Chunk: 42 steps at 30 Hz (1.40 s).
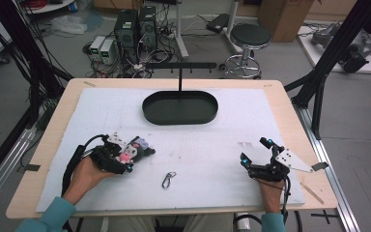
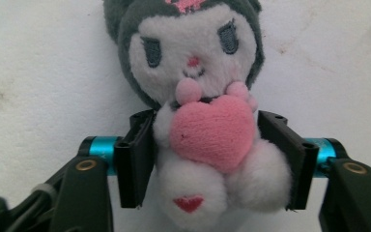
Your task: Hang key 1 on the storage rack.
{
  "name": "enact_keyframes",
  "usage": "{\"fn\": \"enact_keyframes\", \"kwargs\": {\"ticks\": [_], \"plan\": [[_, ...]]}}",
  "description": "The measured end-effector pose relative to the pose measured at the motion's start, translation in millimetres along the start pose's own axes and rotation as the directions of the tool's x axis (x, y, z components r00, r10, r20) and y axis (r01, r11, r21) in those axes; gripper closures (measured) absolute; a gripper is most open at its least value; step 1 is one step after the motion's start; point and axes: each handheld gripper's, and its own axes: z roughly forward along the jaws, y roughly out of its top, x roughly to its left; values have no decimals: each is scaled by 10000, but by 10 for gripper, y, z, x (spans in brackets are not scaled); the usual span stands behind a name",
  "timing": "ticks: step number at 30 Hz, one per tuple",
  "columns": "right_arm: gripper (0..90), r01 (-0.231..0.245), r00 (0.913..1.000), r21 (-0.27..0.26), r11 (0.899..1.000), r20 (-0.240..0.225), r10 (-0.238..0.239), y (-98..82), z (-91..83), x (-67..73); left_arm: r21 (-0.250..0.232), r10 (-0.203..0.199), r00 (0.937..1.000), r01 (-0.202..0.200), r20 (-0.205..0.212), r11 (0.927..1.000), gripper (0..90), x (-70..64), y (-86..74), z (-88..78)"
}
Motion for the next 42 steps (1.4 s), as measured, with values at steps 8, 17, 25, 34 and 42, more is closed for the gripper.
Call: {"fn": "enact_keyframes", "kwargs": {"ticks": [8, 17, 25, 34, 42], "plan": [[7, -3, 10000, 9, 10000, -2, 3, -1, 0, 1, 9, 119, 9995, -119, -298, 9999, 510, -23, -3, -16], [7, -43, 10000, 4, 10000, -8, 43, -1, 1, 0, -142, 130, 9995, -134, -277, 9998, 515, -20, -2, -28], [7, 17, 10000, -29, 10000, 1, -17, 0, 3, -6, -690, -35, 9999, 24, -157, 9976, 525, 10, 3, -96], [7, -6, 10000, -6, 10000, 2, 6, 0, 2, -2, -2575, -494, 9987, 442, -139, 9653, 526, 154, 70, -326], [7, 0, 10000, -6, 10000, 0, 0, 0, 2, -2, -3474, -649, 9974, 506, -296, 9363, 525, 268, 232, -515]]}}
